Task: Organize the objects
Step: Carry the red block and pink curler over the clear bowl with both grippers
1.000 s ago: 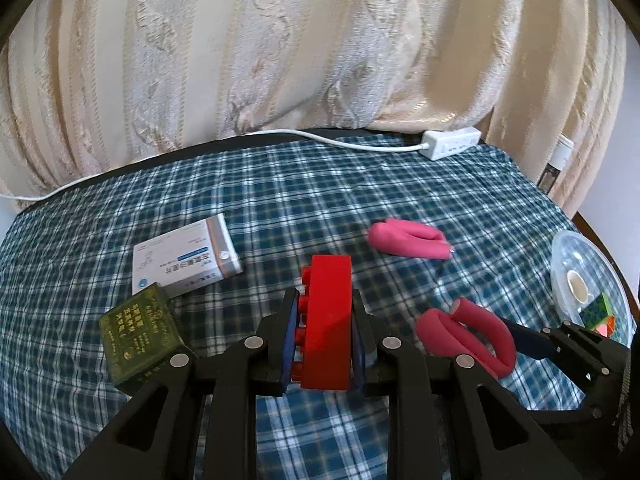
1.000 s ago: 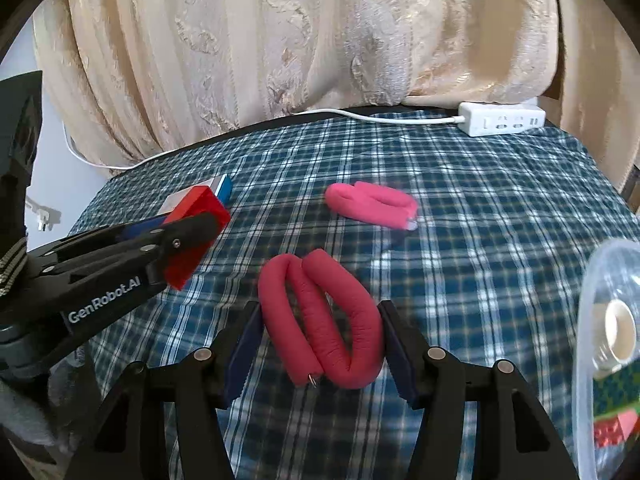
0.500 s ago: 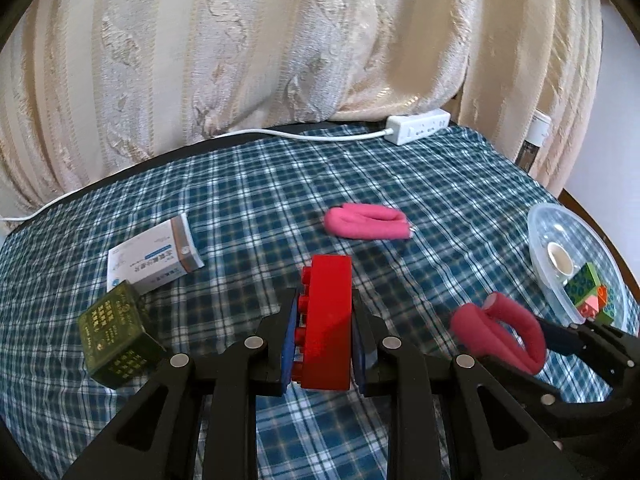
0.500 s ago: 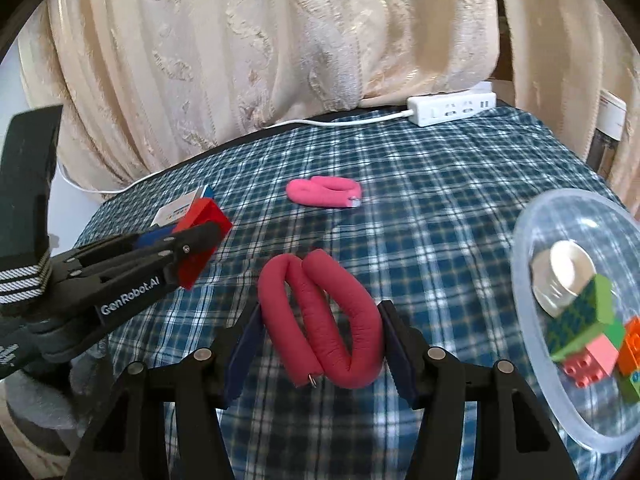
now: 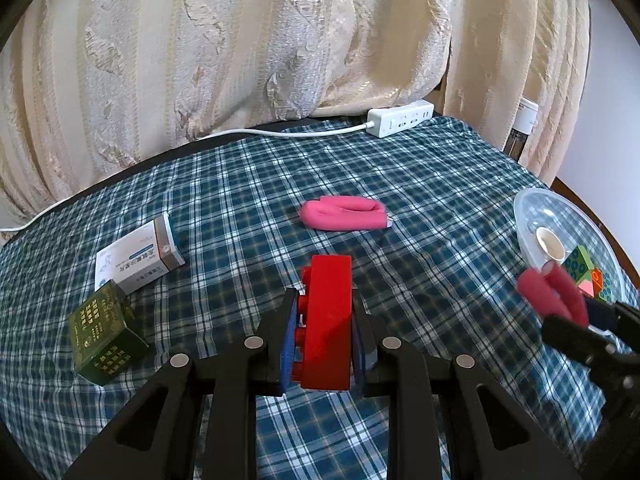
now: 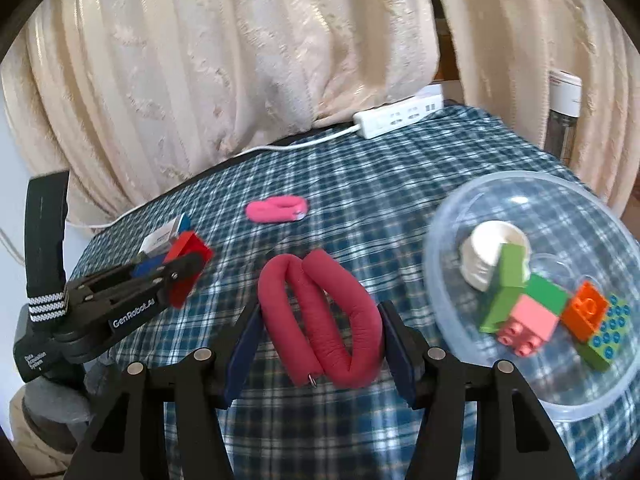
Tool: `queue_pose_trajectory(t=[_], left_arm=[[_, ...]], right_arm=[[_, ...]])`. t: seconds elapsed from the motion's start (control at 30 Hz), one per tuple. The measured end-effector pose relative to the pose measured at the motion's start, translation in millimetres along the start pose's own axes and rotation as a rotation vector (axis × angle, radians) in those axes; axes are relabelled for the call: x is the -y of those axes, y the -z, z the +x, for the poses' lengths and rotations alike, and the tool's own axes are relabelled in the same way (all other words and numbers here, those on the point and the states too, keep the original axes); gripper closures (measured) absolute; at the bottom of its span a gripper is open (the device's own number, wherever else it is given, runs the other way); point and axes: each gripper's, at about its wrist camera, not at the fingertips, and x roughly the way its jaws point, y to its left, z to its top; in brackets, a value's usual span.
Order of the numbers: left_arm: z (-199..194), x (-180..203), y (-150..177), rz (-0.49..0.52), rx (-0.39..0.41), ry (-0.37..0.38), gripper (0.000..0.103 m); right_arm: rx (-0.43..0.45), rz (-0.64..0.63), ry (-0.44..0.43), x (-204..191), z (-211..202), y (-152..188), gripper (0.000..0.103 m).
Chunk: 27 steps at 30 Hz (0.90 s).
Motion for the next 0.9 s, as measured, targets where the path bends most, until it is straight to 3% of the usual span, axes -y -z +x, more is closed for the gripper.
queue_pose_trajectory(t=[0.57,0.9], left_arm=[[-10,51,0,0.066,0.000,0.062,0.079],[-13,83,-5,0.098,0.000,0.100,0.079]], right_arm=[[0.125,0.142,0.102,78,-51,-6,0.042],[0.135,0.203,0.145,117,-61,1,0.042]])
